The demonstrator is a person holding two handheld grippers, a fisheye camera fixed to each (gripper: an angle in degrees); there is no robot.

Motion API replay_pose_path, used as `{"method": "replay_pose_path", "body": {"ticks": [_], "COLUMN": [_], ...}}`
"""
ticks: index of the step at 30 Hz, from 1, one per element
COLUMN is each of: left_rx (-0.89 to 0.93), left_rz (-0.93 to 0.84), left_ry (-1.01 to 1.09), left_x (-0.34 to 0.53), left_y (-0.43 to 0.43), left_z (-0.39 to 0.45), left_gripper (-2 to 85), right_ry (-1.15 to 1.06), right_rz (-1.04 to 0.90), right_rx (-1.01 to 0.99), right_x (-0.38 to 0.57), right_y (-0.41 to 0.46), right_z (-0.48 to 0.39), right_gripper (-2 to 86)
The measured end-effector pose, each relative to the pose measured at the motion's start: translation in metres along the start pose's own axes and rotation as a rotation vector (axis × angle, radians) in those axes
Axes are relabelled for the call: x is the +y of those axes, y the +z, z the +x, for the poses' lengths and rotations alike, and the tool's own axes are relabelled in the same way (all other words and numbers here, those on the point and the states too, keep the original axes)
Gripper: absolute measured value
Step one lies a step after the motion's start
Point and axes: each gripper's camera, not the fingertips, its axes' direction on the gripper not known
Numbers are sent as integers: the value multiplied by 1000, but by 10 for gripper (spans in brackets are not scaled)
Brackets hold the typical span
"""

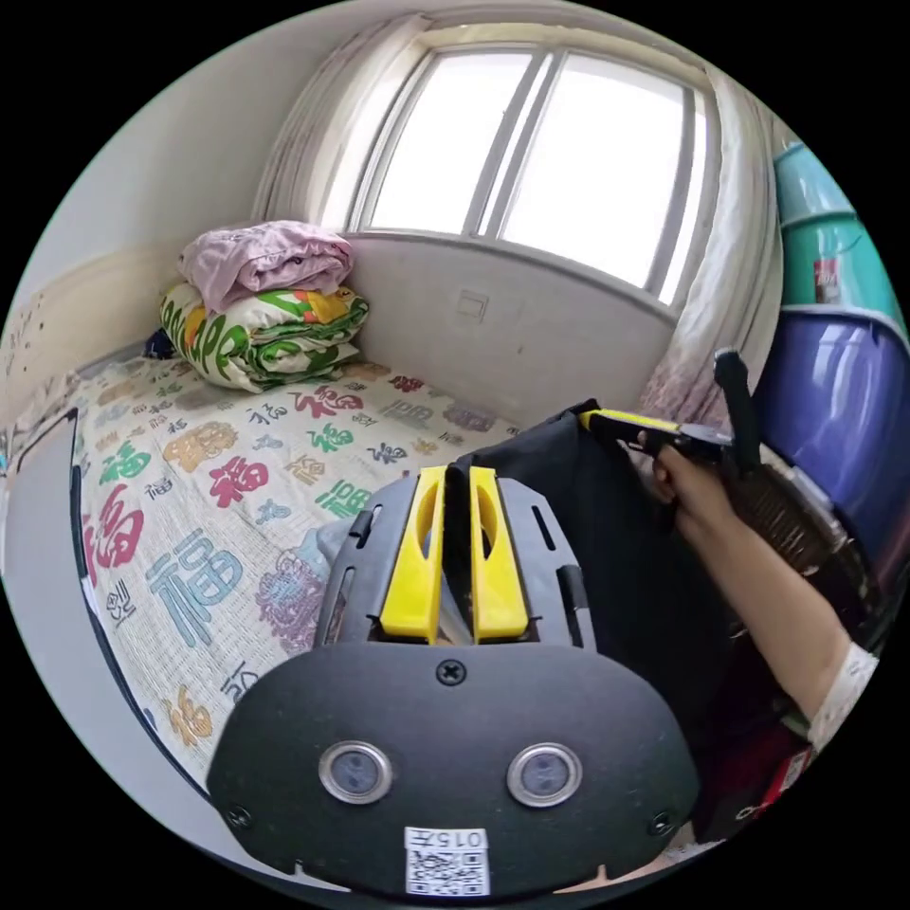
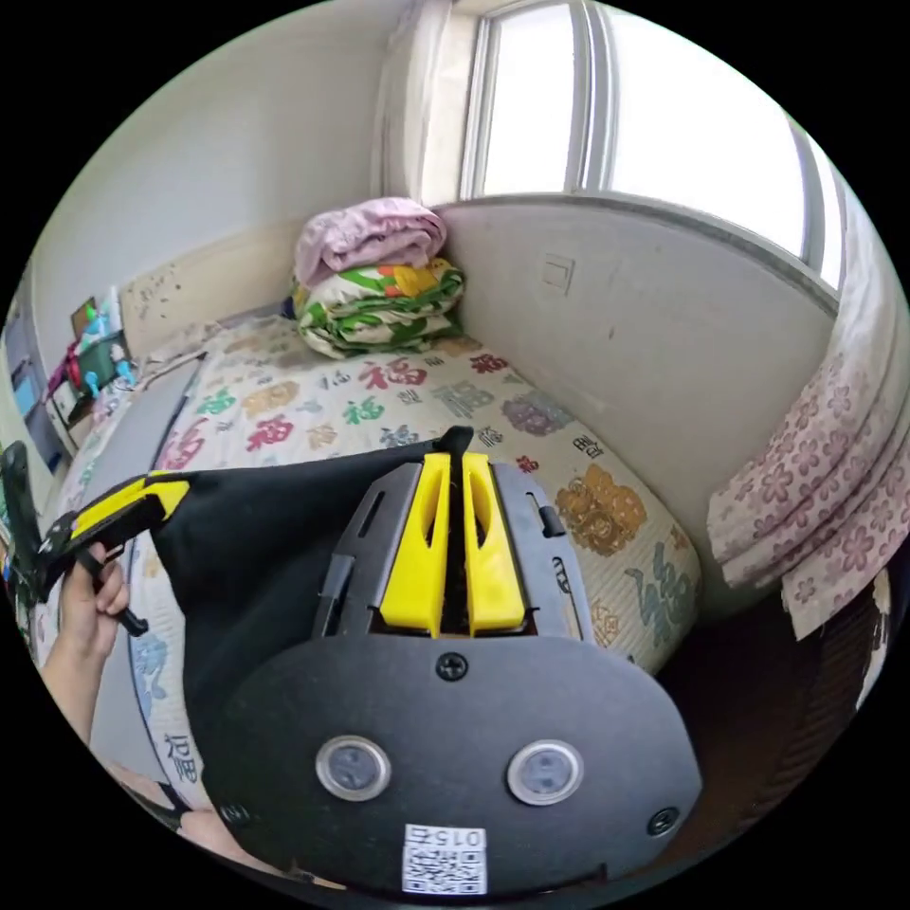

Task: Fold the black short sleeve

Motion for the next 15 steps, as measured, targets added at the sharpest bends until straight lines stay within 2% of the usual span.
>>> {"method": "replay_pose_path", "body": {"ticks": [5,9,12,15], "left_rx": [-73,-138,-204,-234], "left_rz": [-56,-52,7,92], "left_ry": [48,37,17,43], "left_x": [-21,-42,-59,-68], "left_y": [54,53,-2,-97], "left_z": [-8,-1,-7,-22], "left_gripper": [44,53,47,55], "right_ry": [-162,-142,-92,7], "right_rz": [-75,-107,-81,24], "right_rx": [275,232,145,103], "right_x": [-14,-21,-20,-6], "right_y": [129,169,164,113], "right_z": [-45,-23,12,47], "right_gripper": [16,32,55,49]}}
